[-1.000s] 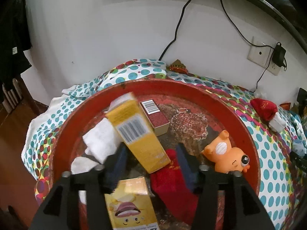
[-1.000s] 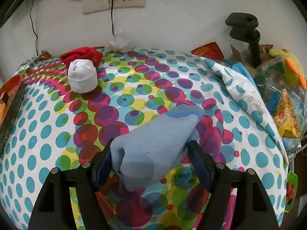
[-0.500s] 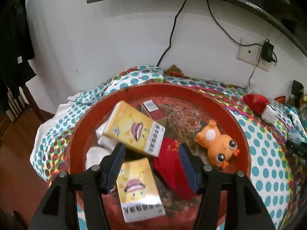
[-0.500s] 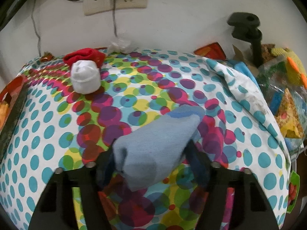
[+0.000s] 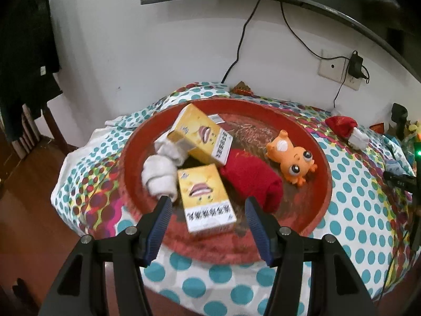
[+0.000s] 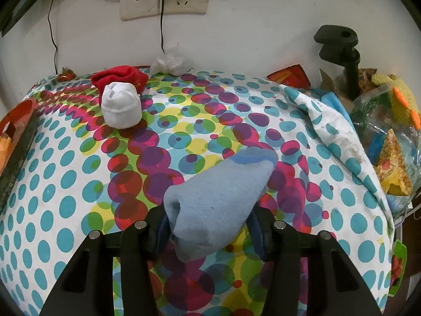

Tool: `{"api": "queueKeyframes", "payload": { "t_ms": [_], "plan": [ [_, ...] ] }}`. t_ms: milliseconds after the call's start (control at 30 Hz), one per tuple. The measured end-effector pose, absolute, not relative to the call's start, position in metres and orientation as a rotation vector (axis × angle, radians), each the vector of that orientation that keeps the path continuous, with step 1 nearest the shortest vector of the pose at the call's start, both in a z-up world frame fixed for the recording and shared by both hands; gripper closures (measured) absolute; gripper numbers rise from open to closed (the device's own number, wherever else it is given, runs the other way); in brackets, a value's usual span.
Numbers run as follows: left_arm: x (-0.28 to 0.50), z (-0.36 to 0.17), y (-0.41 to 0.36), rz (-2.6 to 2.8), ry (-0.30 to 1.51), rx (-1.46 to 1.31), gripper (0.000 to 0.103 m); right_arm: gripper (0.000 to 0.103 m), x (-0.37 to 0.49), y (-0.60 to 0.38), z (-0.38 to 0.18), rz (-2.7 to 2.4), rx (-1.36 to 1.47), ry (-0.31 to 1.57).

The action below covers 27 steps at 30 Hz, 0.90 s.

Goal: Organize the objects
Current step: 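Carry the light blue sock over the red tray with the right gripper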

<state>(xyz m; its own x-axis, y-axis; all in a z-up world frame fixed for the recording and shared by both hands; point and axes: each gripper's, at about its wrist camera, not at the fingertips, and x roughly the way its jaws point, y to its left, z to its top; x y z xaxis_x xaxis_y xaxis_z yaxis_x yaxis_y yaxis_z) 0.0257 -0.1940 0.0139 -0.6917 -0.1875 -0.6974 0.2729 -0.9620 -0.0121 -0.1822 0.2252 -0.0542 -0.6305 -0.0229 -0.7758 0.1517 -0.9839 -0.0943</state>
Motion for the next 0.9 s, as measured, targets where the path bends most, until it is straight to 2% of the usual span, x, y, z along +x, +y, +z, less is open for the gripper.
{"api": "queueKeyframes", "payload": {
  "t_ms": [300,567,900],
  "plan": [
    [0.044,0.028,-0.203,-2.676,0.179,1.06,0.044,0.059,-0.178,0.209,-0.053,-2.796,1.3,0.379],
    [0.045,0.026,-0.218,-2.641,0.238,1.078,0.044,0.06,-0.169,0.194,-0.045,-2.797,1.325,0.367],
    [0.047,0.024,-0.222,-2.616,0.251,1.094,0.044,0.06,-0.148,0.148,-0.006,-2.717,1.19,0.237]
  ]
}}
